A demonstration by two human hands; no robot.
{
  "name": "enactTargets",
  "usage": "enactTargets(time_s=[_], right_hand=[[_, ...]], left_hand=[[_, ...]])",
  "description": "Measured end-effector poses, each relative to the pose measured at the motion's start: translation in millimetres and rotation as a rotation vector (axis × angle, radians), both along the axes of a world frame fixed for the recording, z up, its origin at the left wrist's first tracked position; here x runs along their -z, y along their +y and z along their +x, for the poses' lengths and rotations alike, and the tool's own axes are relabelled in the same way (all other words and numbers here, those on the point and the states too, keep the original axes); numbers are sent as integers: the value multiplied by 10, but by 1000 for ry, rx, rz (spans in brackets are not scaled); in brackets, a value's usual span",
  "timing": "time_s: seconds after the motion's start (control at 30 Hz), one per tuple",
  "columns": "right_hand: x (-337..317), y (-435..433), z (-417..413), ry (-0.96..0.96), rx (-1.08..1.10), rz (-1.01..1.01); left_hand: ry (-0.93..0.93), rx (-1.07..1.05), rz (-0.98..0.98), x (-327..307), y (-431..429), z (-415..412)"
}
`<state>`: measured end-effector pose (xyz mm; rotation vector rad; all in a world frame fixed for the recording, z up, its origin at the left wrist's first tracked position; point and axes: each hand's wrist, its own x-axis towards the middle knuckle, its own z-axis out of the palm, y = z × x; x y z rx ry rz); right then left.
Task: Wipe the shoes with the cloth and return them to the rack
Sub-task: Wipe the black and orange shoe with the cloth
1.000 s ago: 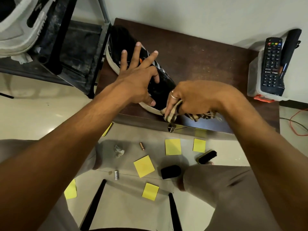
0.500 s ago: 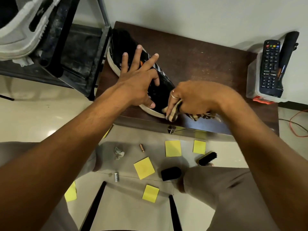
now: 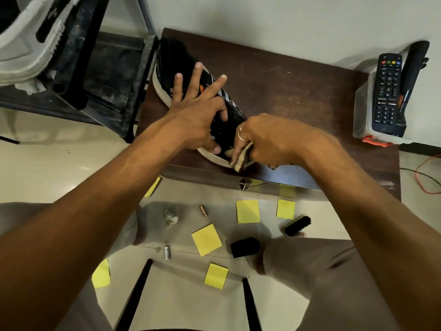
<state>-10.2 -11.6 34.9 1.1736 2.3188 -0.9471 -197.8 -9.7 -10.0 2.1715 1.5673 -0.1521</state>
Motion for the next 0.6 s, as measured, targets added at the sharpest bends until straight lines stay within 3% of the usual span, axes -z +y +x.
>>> enactTargets(time_s=[0.13,0.23,0.3,0.47,0.6], right_hand=[[-130,52,142,1,59,-1],[-6,101,134,120,156,261],[89,84,77,107,140,326],[22,23,22,-18,24,90],[-104,110,256,119,110,-208]], left_hand=[[-12,-3,-17,7,-3,-10],[1,-8,-29,-12,2,8],[1,-9,-26,-10,1,21],[-32,10,-2,19,-10,-10],[-139,107,3,50,44,-124]])
